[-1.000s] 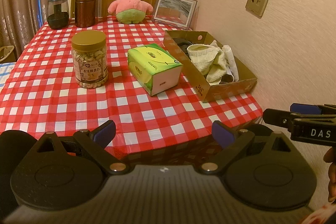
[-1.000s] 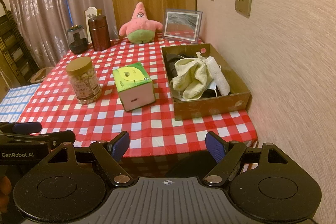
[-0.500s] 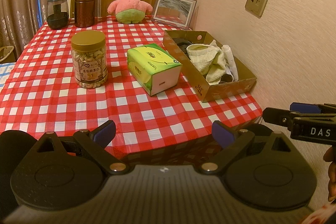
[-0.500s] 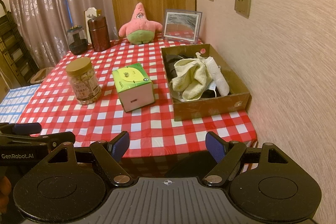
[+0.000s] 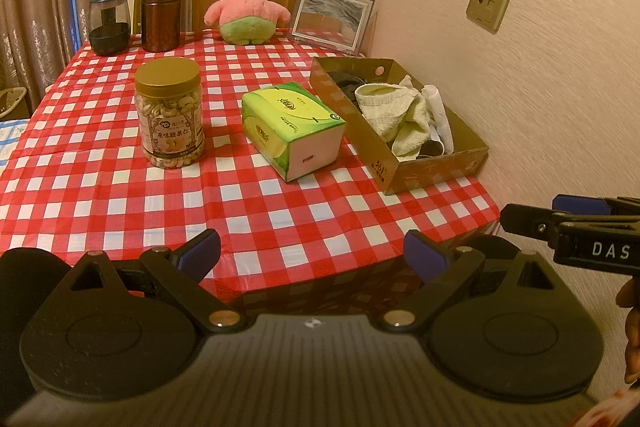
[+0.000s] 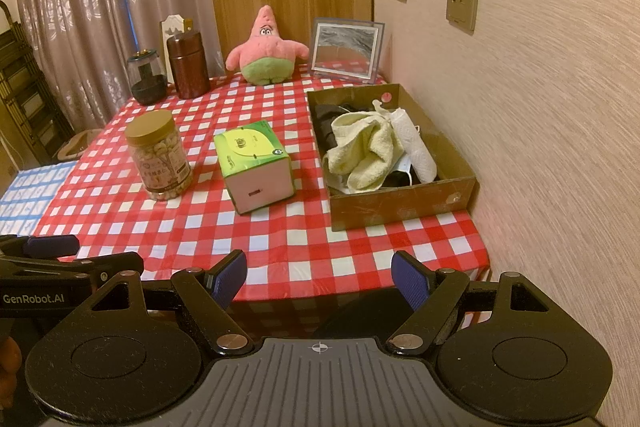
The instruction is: Organize soft objects
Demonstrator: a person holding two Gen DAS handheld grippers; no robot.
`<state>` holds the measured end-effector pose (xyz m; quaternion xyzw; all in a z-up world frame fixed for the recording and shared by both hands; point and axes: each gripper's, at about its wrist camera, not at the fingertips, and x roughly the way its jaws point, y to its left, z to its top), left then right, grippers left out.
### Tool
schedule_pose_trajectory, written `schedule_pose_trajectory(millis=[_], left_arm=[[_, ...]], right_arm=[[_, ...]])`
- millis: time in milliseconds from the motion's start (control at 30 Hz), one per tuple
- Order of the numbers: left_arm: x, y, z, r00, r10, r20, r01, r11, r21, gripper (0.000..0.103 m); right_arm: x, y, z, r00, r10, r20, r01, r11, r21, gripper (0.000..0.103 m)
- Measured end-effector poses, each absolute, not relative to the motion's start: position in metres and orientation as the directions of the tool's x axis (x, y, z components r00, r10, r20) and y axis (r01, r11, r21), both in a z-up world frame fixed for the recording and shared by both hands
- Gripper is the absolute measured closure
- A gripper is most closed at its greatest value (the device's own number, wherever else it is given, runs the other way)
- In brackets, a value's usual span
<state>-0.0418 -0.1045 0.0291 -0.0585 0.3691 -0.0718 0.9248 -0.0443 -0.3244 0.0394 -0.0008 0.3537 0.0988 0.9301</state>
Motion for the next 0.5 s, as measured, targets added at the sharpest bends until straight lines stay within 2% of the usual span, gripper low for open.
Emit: schedule_pose_trajectory(millis=[500], left_arm=[[-0.0418, -0.1051, 0.029, 0.717, -0.176, -0.674, 0.09, 0.983, -0.161, 0.006]], right_arm=[[-0.0436, -0.3244, 0.0404, 0.731, 0.183, -0.657, -0.184, 0.981, 0.068, 0.024]])
